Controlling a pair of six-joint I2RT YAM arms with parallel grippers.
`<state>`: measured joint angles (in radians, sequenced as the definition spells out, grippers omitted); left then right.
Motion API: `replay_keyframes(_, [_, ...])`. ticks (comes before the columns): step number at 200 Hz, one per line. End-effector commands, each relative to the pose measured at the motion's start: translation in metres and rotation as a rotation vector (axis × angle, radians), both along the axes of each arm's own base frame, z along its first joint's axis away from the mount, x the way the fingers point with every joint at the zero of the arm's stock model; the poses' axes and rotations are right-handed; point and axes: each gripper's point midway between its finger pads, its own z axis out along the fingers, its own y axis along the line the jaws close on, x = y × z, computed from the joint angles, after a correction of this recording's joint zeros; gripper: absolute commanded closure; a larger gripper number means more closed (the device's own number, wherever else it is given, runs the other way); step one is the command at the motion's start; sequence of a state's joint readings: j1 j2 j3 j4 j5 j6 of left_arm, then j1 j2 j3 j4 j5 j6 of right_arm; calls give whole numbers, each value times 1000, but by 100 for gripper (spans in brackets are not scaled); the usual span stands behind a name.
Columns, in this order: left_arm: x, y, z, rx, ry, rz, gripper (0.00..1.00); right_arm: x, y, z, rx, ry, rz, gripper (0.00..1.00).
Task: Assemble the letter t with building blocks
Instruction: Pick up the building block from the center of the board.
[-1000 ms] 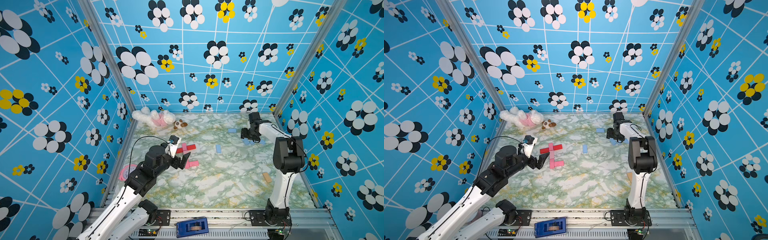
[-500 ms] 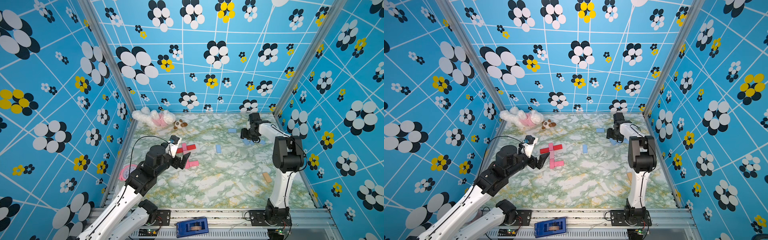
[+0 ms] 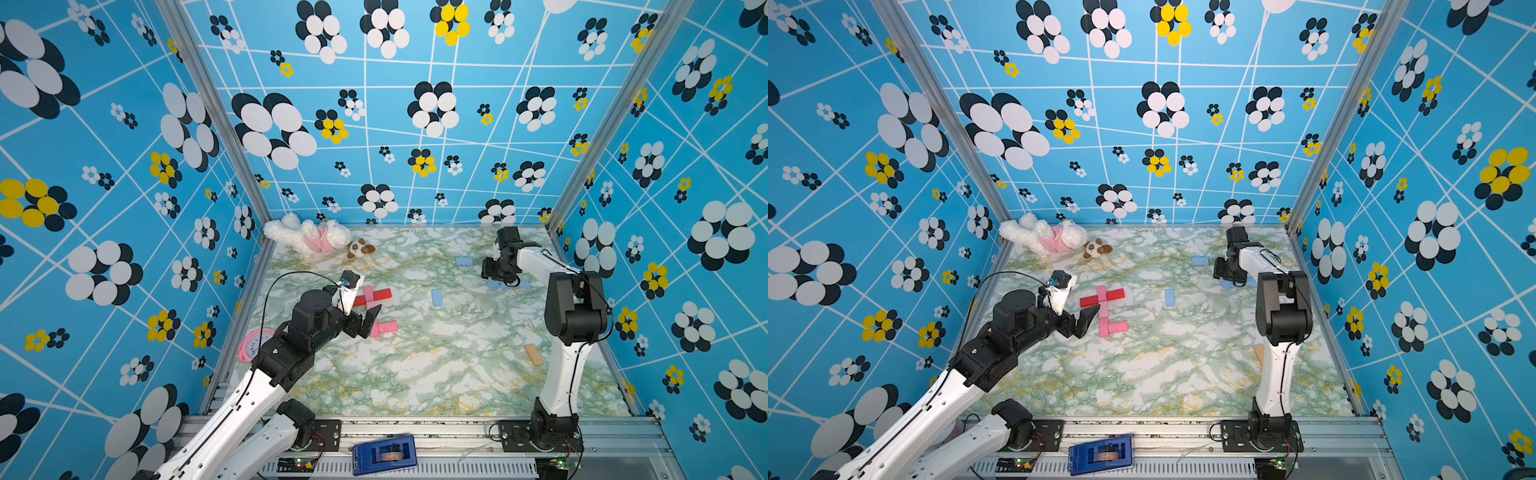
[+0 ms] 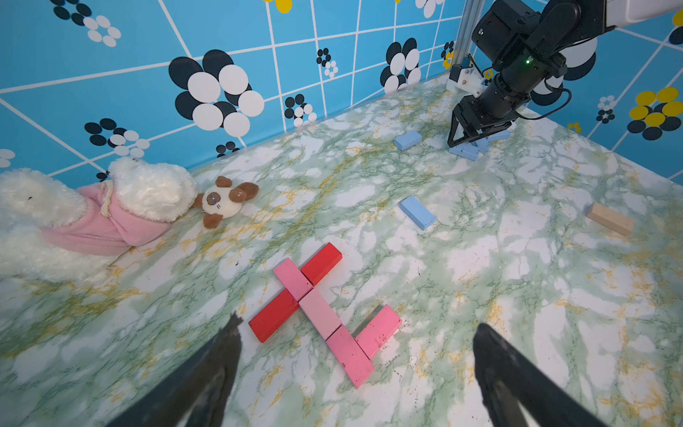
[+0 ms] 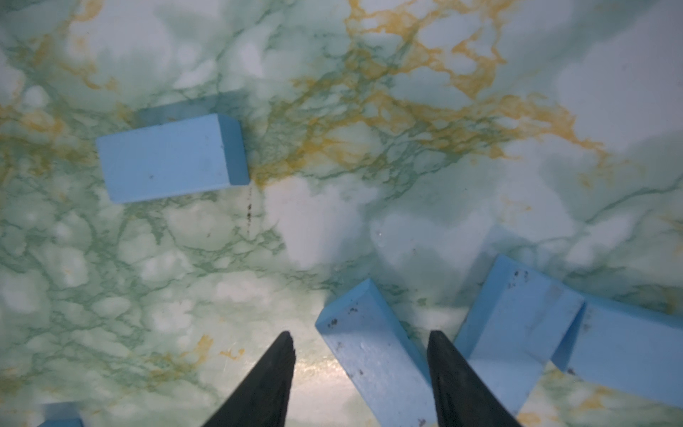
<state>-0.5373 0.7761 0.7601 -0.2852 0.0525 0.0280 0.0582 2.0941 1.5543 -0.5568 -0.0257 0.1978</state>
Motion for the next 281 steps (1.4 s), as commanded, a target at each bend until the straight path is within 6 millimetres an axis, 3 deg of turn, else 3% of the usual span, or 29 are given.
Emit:
replay_keyframes(1, [-2, -2, 10, -3, -17, -14, 1, -6, 1, -9, 13, 27, -5, 40])
replay_keyframes(83, [-3, -3, 9, -3, -13, -20, 1, -14, 1, -13, 17, 51, -8, 41])
replay_keyframes(220, [-4, -4, 9, -1, -10, -27, 0, -21, 1, -11, 12, 75, -1, 61])
replay_keyframes(281, [-4, -4, 9, -2, -8, -32, 1, -19, -3, 1, -8, 58, -1, 71])
